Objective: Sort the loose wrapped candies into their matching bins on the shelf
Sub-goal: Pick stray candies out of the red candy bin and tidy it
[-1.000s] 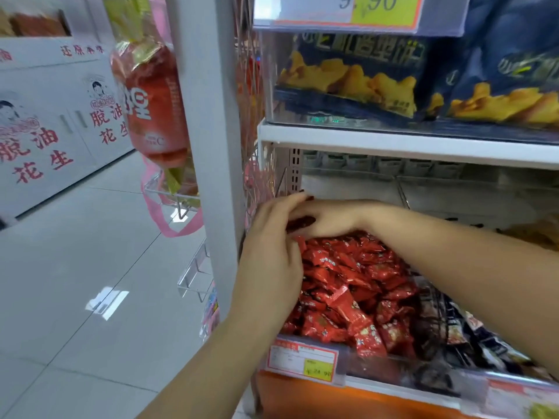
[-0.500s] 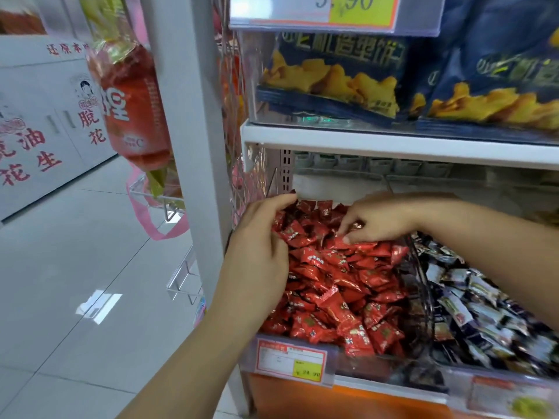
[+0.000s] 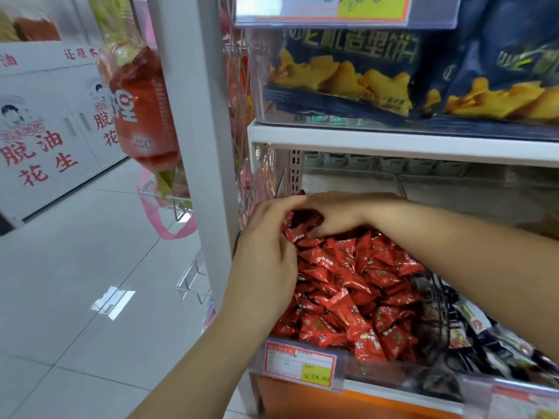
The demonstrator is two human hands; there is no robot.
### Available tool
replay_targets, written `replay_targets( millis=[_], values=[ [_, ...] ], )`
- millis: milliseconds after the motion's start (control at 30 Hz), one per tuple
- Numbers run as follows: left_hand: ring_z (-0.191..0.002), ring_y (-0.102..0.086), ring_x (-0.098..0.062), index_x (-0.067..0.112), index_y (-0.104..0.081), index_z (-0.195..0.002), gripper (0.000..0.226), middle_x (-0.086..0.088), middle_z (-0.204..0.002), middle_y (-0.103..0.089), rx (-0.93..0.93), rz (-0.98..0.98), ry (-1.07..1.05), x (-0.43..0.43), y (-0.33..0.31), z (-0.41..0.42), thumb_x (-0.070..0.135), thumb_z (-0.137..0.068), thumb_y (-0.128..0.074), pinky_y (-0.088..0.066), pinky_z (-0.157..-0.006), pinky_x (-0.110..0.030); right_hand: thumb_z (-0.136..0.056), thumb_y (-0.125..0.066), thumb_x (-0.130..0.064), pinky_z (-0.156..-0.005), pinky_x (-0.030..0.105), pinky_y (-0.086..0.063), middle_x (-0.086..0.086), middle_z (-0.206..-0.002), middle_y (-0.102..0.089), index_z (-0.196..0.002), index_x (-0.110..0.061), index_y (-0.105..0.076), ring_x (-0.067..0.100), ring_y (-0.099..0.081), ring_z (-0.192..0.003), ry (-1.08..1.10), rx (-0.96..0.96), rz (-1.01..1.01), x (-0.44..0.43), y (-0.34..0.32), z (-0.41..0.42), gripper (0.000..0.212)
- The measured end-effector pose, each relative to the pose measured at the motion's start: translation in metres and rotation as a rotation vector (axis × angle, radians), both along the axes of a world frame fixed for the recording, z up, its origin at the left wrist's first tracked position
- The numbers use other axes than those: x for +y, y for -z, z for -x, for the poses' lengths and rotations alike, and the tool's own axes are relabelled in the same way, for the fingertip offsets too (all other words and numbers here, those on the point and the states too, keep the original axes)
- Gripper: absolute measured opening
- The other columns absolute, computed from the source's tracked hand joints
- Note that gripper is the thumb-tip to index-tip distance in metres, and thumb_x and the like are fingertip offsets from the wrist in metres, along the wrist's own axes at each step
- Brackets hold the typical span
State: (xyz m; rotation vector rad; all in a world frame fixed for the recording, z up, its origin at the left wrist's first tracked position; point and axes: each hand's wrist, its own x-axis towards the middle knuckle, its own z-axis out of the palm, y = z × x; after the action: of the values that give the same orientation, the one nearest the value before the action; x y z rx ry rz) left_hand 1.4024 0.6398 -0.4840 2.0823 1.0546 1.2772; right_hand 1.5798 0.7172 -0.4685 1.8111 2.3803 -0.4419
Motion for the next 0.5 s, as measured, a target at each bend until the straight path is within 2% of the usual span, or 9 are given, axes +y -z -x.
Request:
replay_targets(
  millis=[67,233,367,433,500],
  values=[
    [-0.116,-0.048,0.002,0.024,-0.056,-0.125,0.067,0.008,-0.123,-0.055,0.005,-0.006,0.002,0.0,0.0,0.0,-0.019,-0.074,-0.043,-0.029,-0.101,-0.005,-0.087,-0.063,-0.034,-0.107,0.035,-0.034,0.006,-0.142,-0.045,-0.14,-0.016,-0.042,0.024,-0.044,-0.128,0.0,-0.024,0.079,0.009,0.008,0.0,0.059],
    [-0.116,-0.048,0.001,0.024,-0.055,-0.127,0.067,0.008,-0.124,-0.054,0.021,-0.006,-0.003,0.0,-0.001,0.001,-0.017,-0.076,-0.044,-0.029,-0.103,-0.007,-0.086,-0.061,-0.039,-0.094,0.026,-0.038,0.003,-0.137,-0.049,-0.134,-0.02,-0.048,0.023,-0.049,-0.119,0.043,-0.134,0.101,0.008,0.011,-0.011,0.053],
    [-0.117,-0.048,0.0,0.023,-0.055,-0.127,0.067,0.008,-0.124,-0.054,0.02,0.002,0.0,-0.001,-0.001,0.002,-0.017,-0.076,-0.043,-0.03,-0.103,-0.008,-0.082,-0.06,-0.053,-0.101,0.035,-0.041,0.002,-0.134,-0.052,-0.13,-0.021,-0.055,0.023,-0.049,-0.118,0.119,-0.243,0.12,0.007,0.012,-0.021,0.057],
    [-0.118,-0.048,-0.001,0.023,-0.054,-0.128,0.067,0.008,-0.125,-0.054,0.025,-0.005,-0.001,-0.001,-0.001,0.002,-0.017,-0.076,-0.043,-0.031,-0.104,-0.01,-0.084,-0.057,-0.055,-0.097,0.034,-0.044,0.002,-0.125,-0.057,-0.123,-0.018,-0.06,0.021,-0.053,-0.111,0.143,-0.269,0.13,0.004,0.01,-0.024,0.054],
    [-0.118,-0.048,-0.001,0.023,-0.054,-0.128,0.067,0.008,-0.125,-0.054,0.033,-0.014,0.001,-0.001,-0.001,0.002,-0.017,-0.076,-0.044,-0.03,-0.104,-0.009,-0.087,-0.055,-0.051,-0.087,0.028,-0.044,0.002,-0.11,-0.061,-0.107,-0.014,-0.064,0.018,-0.055,-0.099,0.165,-0.265,0.147,-0.001,0.007,-0.026,0.042]
  ],
)
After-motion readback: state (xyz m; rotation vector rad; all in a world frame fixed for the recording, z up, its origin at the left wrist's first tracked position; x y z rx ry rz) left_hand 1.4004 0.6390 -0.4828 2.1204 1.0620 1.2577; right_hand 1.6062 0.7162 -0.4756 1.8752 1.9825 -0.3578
